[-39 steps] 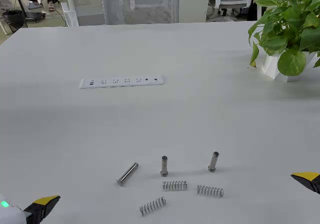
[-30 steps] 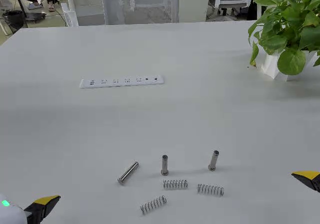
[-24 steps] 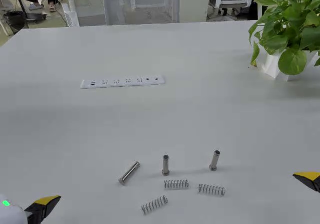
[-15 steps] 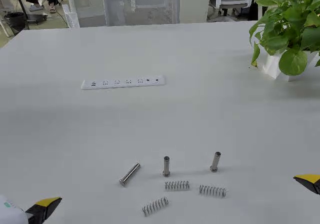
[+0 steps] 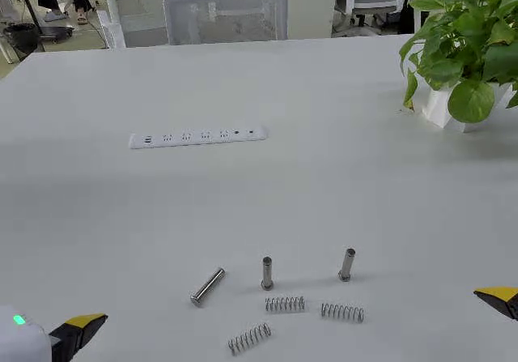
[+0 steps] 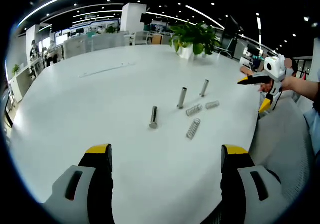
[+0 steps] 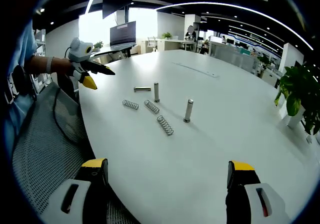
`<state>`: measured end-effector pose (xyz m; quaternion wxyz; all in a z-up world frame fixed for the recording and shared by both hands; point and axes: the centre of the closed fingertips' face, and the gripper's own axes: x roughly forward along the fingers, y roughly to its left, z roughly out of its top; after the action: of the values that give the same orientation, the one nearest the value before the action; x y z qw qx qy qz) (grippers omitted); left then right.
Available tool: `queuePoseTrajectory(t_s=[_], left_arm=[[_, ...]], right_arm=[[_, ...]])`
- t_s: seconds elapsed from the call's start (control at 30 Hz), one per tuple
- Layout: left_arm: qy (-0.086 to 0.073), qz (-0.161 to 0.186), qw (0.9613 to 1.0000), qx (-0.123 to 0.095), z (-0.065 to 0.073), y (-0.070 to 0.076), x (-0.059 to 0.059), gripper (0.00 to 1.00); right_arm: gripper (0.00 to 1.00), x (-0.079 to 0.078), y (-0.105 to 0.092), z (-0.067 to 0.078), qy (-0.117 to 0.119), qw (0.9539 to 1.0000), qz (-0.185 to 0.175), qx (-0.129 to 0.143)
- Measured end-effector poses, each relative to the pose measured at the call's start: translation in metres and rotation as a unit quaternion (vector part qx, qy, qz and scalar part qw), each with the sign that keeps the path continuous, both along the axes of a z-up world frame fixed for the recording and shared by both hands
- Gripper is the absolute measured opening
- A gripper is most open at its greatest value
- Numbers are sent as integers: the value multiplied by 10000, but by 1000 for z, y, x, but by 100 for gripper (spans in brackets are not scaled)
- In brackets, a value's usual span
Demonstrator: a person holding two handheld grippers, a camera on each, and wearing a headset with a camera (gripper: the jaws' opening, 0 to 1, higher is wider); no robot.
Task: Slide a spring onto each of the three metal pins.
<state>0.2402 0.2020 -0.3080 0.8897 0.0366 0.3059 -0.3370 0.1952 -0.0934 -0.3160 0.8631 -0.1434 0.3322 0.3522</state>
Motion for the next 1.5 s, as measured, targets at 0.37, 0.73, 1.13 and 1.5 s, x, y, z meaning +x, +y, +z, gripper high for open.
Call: queuePoseTrajectory(t_s=[0.37,0.73,1.13,1.5], left_arm=[[-105,-341,9992,174,7,-10,20,85],[-136,-947,9937,581,6,-24,42,82],[84,-1100,9916,679,1,-39,61,72],[362,-1184,9889,821,-12,-44,76,59]], right_arm=[[99,-1,1,-3,26,10000,-1,37],[99,-3,2,-4,60,10000,-2,63],[99,-3,3,-5,68,9999,-24,100],[99,-1,4,-5,51,9999,-30,140]])
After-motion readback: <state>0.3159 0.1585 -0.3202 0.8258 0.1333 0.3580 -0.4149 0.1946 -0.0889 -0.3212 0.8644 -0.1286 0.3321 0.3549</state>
